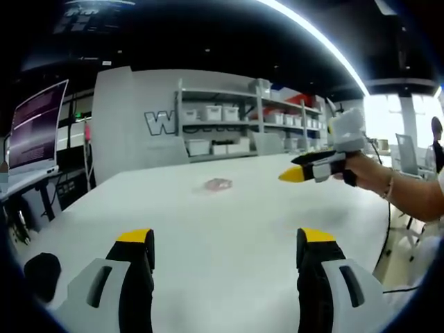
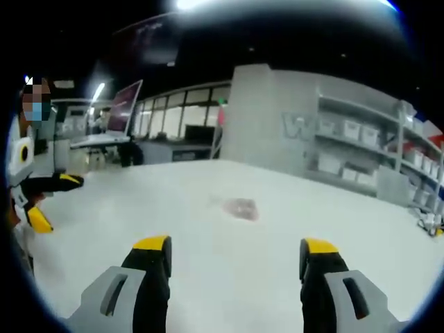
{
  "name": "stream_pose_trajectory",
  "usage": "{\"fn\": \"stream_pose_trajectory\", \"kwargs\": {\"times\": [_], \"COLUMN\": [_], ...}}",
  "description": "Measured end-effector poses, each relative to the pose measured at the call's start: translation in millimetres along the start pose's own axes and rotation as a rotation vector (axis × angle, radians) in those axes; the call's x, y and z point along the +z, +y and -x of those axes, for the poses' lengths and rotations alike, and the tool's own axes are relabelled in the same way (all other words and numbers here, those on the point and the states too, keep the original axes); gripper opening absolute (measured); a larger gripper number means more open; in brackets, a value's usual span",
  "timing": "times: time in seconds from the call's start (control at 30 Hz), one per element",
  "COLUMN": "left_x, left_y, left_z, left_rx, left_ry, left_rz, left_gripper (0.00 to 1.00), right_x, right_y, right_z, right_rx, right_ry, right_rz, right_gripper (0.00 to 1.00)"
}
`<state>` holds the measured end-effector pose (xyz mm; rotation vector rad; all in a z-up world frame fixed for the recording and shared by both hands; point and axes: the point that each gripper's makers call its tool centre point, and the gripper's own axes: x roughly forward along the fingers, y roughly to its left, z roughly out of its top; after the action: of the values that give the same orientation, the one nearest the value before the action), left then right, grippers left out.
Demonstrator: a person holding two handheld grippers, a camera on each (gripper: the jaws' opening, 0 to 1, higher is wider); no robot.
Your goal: Open the resealable bag by pulling the two sides of the seal apart until the entire bag opening is separated and visibly accessible.
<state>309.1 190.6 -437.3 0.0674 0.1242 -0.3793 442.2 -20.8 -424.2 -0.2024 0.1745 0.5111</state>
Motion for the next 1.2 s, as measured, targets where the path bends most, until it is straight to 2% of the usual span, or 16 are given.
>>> {"fn": "stream_pose_trajectory", "kwargs": {"times": [0.6, 1.07, 1.2], "left_x": [-0.1, -0.4, -0.2], "left_y": [-1.9, -2.2, -1.9], "left_z": [-0.3, -0.7, -0.7], "left_rx": [-0.003, -0.003, -0.003], "left_ry": [0.002, 0.002, 0.000], "left_rz": [-0.003, -0.004, -0.002], "left_gripper": [0.82, 0.82, 0.82], "right_x": [-5.2, -10.1, -9.0], "right_y": [-1.1, 2.3, -2.5], "right_z": [-14.7, -16.8, -22.9], "right_rx": [0.014, 0.027, 0.034], "right_ry": [0.042, 0.074, 0.079], "right_rz": [0.004, 0.006, 0.004], "right_gripper": [0.76, 0.75, 0.74]}}
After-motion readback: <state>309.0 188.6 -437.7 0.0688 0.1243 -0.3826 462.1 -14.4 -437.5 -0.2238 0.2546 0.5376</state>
